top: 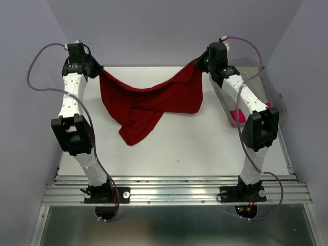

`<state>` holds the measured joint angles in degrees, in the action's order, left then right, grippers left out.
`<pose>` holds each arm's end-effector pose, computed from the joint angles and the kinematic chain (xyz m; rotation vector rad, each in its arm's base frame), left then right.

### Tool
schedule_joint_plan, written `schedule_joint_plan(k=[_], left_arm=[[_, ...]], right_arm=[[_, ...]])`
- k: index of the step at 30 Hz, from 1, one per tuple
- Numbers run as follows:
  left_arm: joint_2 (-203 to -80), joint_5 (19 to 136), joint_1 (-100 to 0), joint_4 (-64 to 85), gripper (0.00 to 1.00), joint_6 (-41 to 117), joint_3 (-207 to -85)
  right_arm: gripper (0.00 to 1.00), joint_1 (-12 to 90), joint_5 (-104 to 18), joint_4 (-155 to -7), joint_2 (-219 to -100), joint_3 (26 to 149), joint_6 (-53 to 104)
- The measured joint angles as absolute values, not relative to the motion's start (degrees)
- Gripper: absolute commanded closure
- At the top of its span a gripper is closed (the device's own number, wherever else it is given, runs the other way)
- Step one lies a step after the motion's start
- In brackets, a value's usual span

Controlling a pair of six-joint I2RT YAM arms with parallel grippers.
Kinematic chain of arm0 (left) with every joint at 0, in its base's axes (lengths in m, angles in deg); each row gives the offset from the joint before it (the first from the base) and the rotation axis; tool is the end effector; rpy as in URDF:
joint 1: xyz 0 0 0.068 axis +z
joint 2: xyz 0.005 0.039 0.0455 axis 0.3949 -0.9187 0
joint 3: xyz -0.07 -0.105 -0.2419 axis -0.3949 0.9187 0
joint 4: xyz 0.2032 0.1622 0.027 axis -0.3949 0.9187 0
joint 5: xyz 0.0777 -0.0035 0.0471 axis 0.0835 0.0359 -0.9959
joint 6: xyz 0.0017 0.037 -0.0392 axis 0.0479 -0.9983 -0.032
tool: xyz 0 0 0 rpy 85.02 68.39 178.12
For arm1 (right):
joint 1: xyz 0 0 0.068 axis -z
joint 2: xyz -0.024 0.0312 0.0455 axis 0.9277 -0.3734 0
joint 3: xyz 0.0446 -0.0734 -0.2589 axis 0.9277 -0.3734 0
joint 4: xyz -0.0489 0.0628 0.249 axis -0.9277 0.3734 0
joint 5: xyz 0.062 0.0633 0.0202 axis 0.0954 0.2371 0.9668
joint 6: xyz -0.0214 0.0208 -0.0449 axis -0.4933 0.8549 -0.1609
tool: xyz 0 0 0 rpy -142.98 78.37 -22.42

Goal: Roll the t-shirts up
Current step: Flatten out the T-shirt at the center of the board.

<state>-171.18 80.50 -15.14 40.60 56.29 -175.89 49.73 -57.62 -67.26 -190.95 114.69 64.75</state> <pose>0.4255 0.0537 0.3607 -0.5796 2.0442 -0.4302 0.4484 0.1444 0.3340 0.5623 1.9563 0.6068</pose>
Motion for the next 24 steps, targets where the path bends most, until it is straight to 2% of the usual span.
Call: schedule_joint_plan(k=[4,7,11,14,19,24], left_arm=[[-177.0,82.5,-15.1,44.9,1.0,55.3,-195.3],[-179.0,84.6,-15.1,45.8,1.0,55.4,-209.1],[-174.8,87.5,-14.6,44.1,1.0,55.8,-211.4],[-169.1,88.9,-13.6,42.2,1.0,55.8,-206.3],[-157.4,89.0,-12.2,40.8,1.0,55.0,-190.2],[-140.7,88.0,-12.3,37.1,1.0,54.4,-160.7]], right_arm=[[0.99,51.8,-58.8,-67.7,-190.8,127.6,62.8],[0.99,52.8,-59.5,-68.6,-188.8,132.6,61.1],[0.99,53.1,-59.6,-69.1,-182.2,131.9,58.8],[0.99,53.0,-59.2,-69.7,-175.0,127.2,57.0],[0.99,53.0,-56.3,-72.0,-160.2,110.0,54.6],[0.99,53.0,-52.1,-70.0,-146.3,86.5,53.6]])
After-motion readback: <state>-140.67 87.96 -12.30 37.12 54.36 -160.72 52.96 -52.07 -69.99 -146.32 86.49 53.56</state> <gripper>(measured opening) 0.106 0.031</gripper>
